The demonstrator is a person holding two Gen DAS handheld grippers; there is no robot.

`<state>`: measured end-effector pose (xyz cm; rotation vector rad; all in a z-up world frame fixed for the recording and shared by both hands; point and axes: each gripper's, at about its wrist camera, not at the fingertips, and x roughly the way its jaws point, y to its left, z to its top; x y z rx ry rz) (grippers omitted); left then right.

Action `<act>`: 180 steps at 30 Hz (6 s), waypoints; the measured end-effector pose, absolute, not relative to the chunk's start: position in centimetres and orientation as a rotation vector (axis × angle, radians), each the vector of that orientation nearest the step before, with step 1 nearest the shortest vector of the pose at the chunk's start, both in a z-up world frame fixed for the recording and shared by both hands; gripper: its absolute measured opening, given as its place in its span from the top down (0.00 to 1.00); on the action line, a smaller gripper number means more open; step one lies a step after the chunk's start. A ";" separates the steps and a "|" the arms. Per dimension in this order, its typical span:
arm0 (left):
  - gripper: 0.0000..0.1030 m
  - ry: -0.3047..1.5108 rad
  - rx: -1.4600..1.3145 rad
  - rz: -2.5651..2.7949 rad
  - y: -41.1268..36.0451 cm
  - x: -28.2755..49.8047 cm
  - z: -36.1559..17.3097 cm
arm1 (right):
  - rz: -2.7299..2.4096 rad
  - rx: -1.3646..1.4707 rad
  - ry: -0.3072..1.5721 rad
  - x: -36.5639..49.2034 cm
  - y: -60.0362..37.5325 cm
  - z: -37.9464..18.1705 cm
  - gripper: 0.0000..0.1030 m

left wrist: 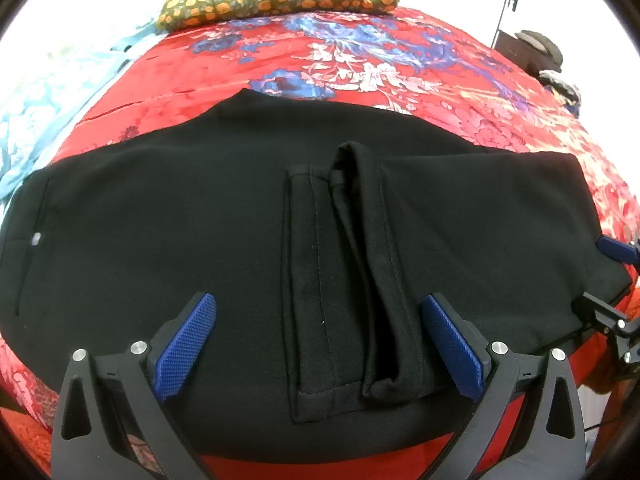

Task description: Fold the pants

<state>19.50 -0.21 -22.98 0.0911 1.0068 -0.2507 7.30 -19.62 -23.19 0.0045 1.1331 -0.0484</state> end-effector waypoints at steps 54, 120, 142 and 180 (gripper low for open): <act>0.02 1.062 -0.369 0.087 31.3 28.0 -14.2 | -0.037 0.238 1.026 5.4 -23.0 -16.4 0.00; 0.13 1.084 -0.335 -0.633 -7.1 22.5 -8.0 | -0.064 0.711 0.872 -1.2 -32.4 -15.0 0.00; 0.22 0.968 -0.598 -0.109 12.5 20.2 -18.8 | 0.273 0.359 1.195 9.6 -17.5 -20.4 0.37; 0.22 0.976 -0.469 -0.148 10.4 19.7 -19.3 | 0.184 0.408 1.180 5.0 -28.6 -14.9 0.82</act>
